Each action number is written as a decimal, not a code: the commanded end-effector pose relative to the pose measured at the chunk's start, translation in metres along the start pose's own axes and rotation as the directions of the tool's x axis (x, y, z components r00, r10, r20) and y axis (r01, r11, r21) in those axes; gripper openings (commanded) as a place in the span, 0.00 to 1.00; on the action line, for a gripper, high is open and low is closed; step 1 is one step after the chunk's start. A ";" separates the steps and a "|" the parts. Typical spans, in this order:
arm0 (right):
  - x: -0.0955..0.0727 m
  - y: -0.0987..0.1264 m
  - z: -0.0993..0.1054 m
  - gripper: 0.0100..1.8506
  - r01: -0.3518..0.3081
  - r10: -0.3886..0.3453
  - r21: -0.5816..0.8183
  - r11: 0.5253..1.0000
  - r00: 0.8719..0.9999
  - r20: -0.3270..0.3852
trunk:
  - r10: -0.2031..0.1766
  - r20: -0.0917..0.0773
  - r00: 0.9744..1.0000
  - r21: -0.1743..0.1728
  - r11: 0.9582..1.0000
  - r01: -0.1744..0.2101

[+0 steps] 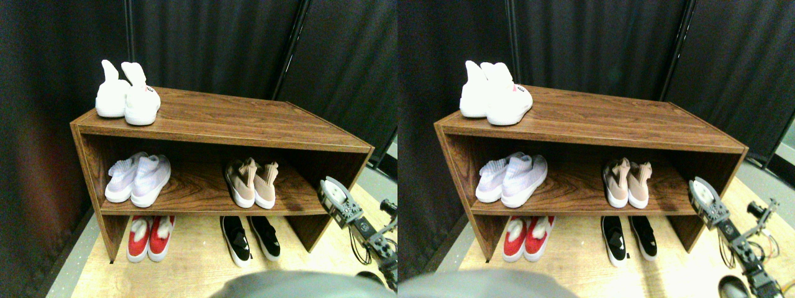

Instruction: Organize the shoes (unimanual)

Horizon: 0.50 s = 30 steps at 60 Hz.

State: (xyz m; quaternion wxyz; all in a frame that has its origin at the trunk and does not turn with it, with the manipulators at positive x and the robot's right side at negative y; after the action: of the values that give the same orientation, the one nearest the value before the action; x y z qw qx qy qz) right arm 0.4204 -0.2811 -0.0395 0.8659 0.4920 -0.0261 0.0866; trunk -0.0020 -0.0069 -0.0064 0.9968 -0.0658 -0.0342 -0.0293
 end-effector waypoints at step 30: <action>-0.059 -0.065 -0.063 0.03 0.183 -0.157 0.226 0.957 0.979 -0.127 | 0.018 -0.105 0.994 -0.015 1.000 -0.019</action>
State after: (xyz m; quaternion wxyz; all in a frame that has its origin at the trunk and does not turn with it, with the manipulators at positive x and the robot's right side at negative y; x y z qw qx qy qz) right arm 0.3856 -0.2739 -0.0727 0.8104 0.5798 0.0804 0.0249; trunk -0.0049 -0.0061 -0.0052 0.9973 -0.0632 -0.0200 -0.0313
